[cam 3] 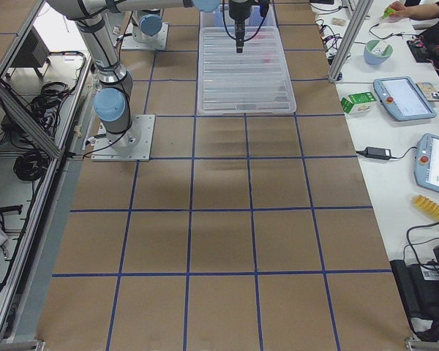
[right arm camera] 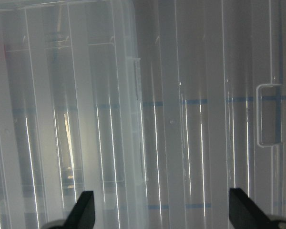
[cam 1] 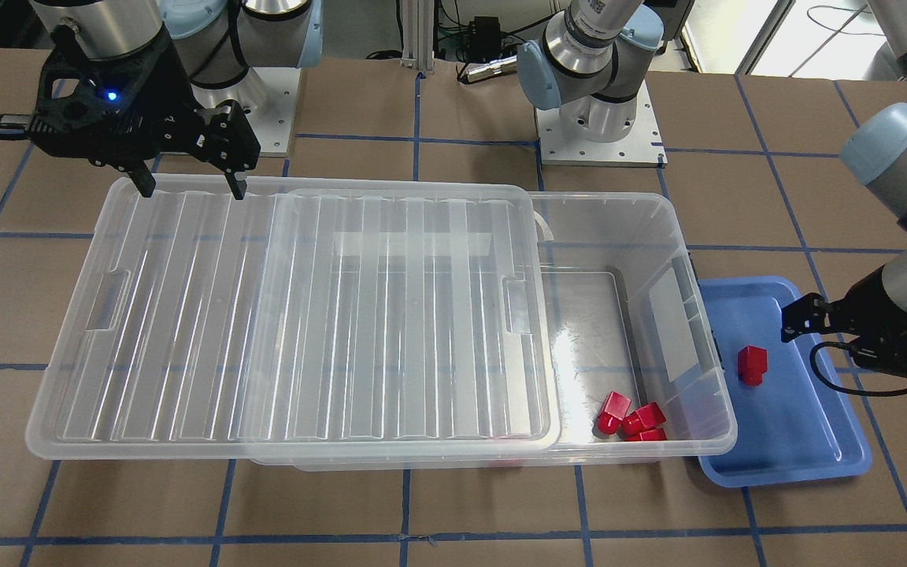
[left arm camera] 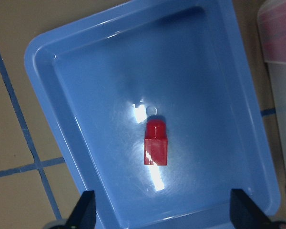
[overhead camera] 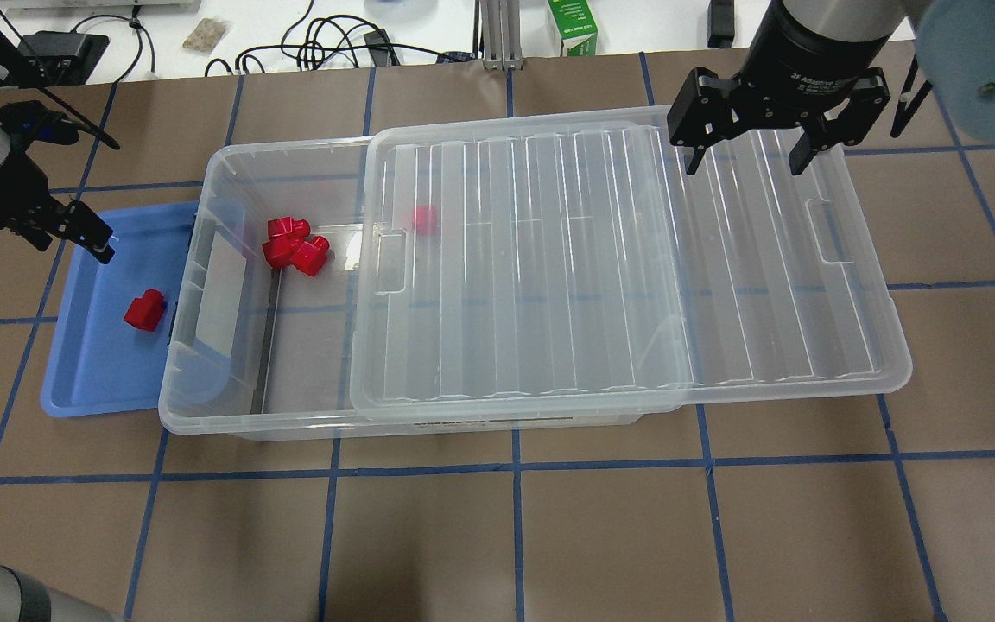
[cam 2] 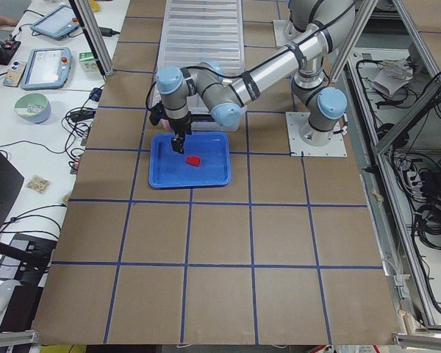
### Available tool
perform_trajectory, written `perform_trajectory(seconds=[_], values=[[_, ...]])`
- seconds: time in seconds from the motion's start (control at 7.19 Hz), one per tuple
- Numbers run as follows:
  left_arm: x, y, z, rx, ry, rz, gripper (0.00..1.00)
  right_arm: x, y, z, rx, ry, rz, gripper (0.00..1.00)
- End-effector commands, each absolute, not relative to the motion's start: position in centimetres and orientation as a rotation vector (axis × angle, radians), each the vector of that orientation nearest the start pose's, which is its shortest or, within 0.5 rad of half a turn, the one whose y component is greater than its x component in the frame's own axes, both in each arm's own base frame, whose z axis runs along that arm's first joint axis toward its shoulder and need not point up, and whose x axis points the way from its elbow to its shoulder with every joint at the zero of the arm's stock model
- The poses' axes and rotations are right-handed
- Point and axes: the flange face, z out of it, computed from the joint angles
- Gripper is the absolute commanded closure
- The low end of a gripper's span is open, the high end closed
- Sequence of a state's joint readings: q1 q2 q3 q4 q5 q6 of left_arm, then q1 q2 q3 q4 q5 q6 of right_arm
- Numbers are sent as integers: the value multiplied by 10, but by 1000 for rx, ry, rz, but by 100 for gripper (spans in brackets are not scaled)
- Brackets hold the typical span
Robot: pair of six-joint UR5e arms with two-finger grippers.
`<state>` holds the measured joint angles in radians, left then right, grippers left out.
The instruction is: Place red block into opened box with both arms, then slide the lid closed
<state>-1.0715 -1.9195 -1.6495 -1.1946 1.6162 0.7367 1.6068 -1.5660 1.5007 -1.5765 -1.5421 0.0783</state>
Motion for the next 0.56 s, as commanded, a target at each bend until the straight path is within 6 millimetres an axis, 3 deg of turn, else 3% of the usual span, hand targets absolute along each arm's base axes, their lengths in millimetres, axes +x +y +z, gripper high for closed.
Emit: perform_trajectory(seconds=[0.0,0.28,0.42], values=[[170,-583,231,402,3216,47,0,152,-502,532,73,3113,-132,0],[171,-580,199,505,3196,56,0,151,-504,527,76,3119,-101,0],[177,-575,195,483,3148,129,0,151,-503,524,73,3119,-89,0]])
